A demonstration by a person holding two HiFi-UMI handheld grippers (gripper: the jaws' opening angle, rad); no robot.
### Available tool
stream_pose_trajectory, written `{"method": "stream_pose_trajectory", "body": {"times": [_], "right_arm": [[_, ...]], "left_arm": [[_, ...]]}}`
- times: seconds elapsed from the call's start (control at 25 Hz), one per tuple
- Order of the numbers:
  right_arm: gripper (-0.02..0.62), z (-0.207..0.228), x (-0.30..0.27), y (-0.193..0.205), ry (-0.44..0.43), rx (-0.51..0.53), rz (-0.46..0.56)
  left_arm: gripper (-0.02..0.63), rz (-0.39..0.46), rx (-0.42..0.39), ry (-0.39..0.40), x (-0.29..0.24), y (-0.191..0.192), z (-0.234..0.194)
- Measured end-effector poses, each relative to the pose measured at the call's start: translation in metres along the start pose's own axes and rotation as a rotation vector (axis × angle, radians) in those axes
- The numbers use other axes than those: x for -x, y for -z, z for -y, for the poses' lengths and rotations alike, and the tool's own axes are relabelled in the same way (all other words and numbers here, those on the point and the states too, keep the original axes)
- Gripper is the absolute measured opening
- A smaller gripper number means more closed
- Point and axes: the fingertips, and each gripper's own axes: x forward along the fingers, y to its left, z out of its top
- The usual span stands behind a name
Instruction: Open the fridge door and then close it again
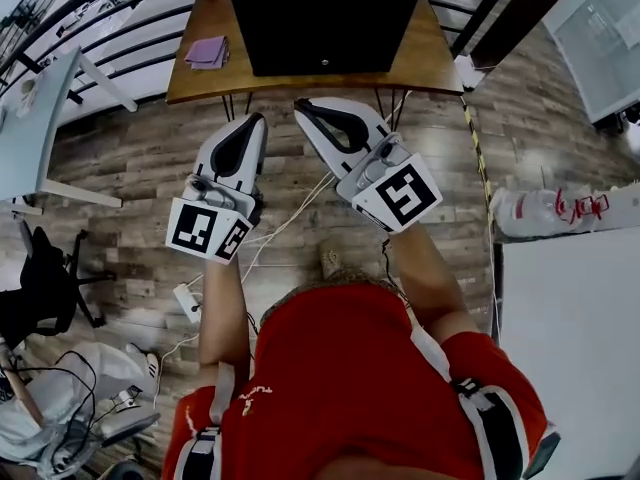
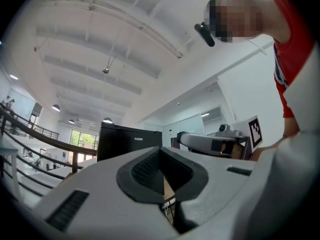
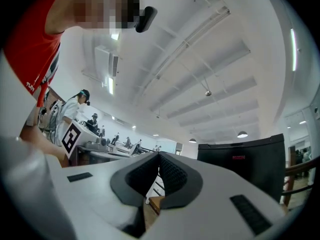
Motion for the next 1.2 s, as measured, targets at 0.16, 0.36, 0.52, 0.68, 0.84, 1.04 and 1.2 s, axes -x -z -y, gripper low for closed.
{"method": "stream_pose_trajectory", "body": {"times": [0.16,0.36,0.52,0.68,0.84,1.04,1.2], "right_arm": [[0.025,0.032,-0.012,0.011,-0.020,-0.018,0.017],[0.026,0.062,-0.026,0.029,-0.053,-0.046,0.022],[0.026,0.078,-0.040,0.039,-0.062,-0.060,0.019],[0.025,0.085,-0.064,0.050,-0.065,-0.066,0.005],[0.026,0.093,-0.085,0.063,-0.041,-0.066,-0.010],[0.026,0.101,-0.115,0.072,-0.008,-0.051,-0.018],[0.026,0.110,-0.136,0.082,0.036,-0.039,-0.031]], "left_arm": [[0.009,-0.018,-0.014,-0.040,-0.028,0.009,-0.022],[0.009,-0.027,-0.022,-0.085,-0.058,0.018,-0.048],[0.009,-0.029,-0.022,-0.108,-0.071,0.021,-0.070],[0.009,-0.026,-0.026,-0.112,-0.081,0.019,-0.104],[0.009,-0.027,-0.023,-0.099,-0.091,0.021,-0.136],[0.010,-0.024,-0.008,-0.064,-0.107,0.027,-0.179],[0.012,-0.030,0.000,-0.015,-0.123,0.034,-0.209]]}}
